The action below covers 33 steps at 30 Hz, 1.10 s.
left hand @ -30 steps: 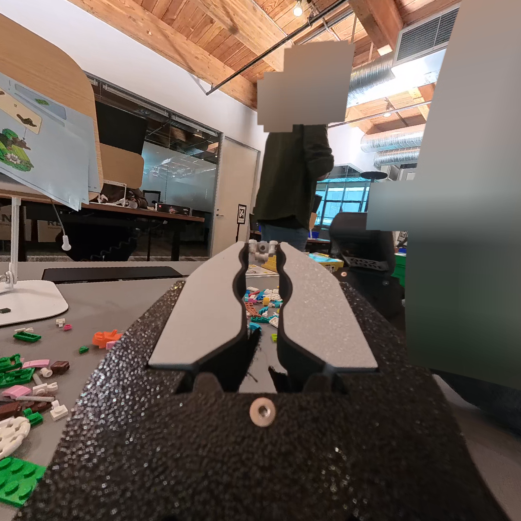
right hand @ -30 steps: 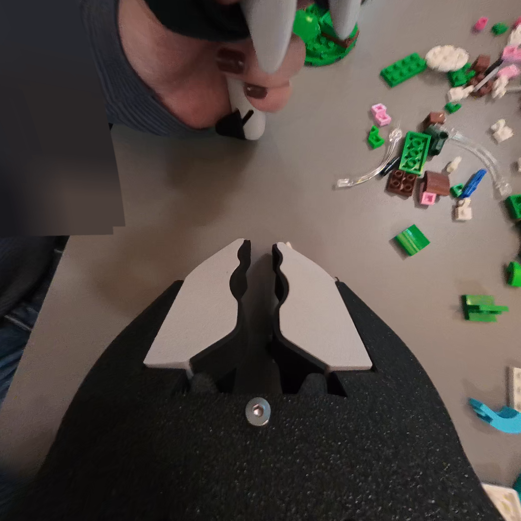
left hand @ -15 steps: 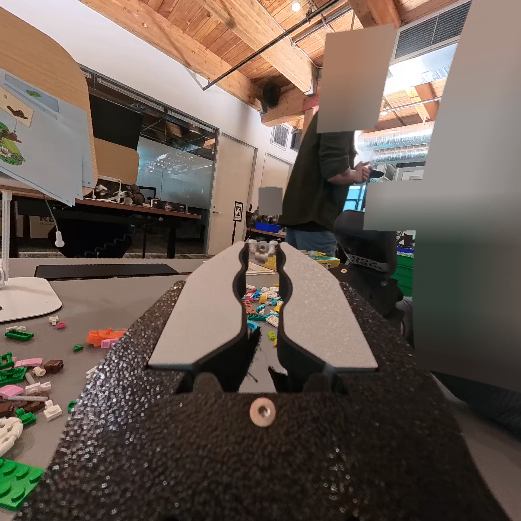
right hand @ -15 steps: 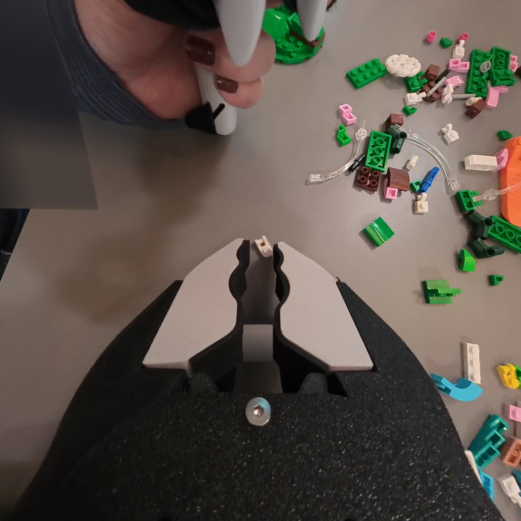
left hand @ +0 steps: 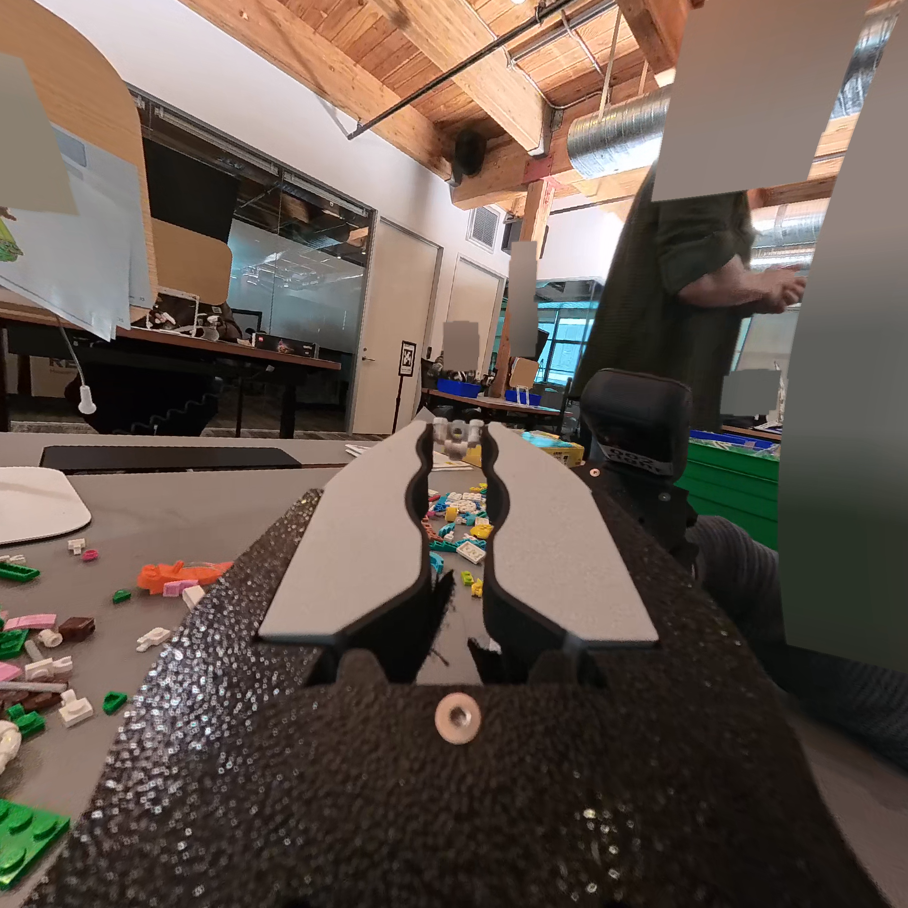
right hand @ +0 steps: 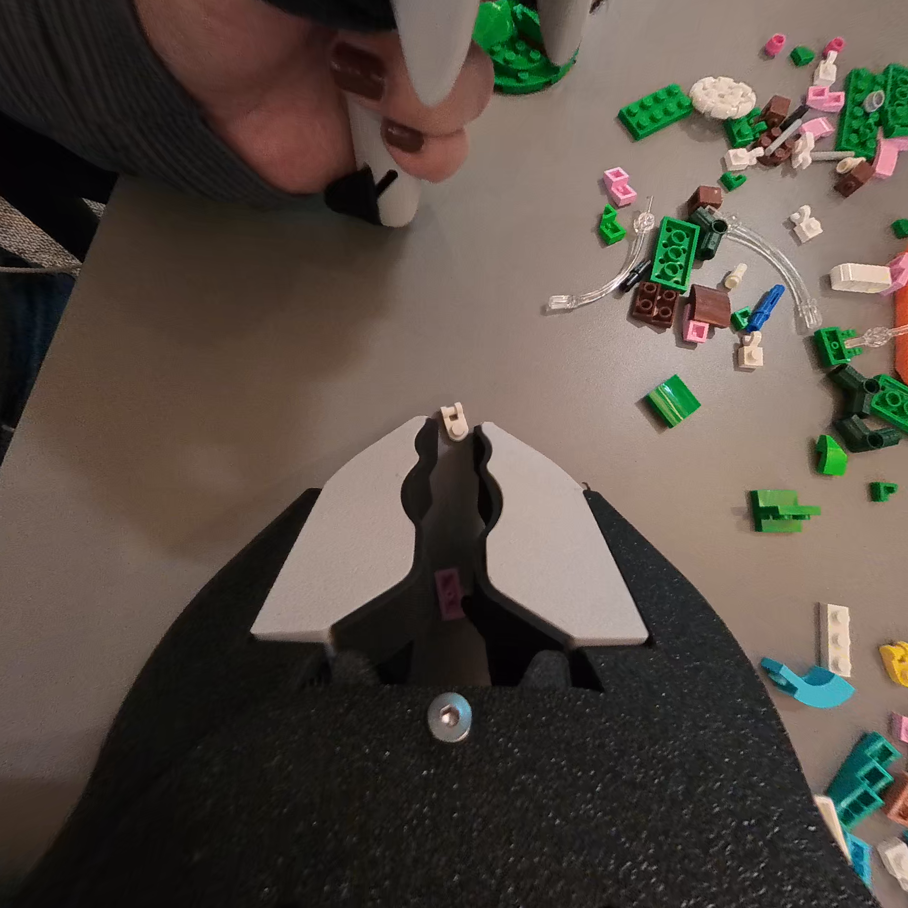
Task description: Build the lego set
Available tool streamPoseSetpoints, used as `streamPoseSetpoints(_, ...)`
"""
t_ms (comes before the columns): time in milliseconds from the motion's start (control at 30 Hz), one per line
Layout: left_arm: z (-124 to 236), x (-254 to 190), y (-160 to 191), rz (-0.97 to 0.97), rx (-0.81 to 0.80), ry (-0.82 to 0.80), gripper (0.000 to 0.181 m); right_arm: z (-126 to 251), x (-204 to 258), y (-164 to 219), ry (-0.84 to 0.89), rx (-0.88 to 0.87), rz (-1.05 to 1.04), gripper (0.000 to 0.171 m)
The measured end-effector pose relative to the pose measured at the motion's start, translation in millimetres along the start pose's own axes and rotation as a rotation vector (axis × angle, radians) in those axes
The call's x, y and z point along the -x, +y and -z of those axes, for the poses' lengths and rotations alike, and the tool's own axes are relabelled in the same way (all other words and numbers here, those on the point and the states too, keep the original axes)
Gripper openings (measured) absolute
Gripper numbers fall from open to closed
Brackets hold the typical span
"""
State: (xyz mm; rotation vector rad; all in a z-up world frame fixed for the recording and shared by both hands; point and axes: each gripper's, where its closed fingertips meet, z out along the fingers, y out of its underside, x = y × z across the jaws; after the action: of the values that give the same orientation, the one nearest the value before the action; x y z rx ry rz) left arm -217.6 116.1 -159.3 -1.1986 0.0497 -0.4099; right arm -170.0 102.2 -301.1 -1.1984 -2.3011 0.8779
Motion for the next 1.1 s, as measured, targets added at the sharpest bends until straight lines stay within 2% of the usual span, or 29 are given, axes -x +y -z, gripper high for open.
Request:
streamPoseSetpoints(200,-0.2,0.1,0.4,0.003,0.002,0.001,0.018,-1.1,0.7,-0.8,0.002,-0.002,0.012,0.014)
streamPoseSetpoints(367,-0.4,0.3,1.0,0.008,0.005,0.002,0.018,-1.1,3.2,-1.4,-0.014,-0.004,0.015,0.008)
streamPoseSetpoints(900,-0.9,-0.3,2.2,0.015,0.01,0.007,0.018,-2.4,1.5,-3.4,0.006,-0.013,0.032,0.014)
streamPoseSetpoints(1100,-1.1,-0.3,2.5,0.017,0.011,0.008,0.018,-2.7,3.7,-3.4,-0.009,-0.012,0.034,0.008)
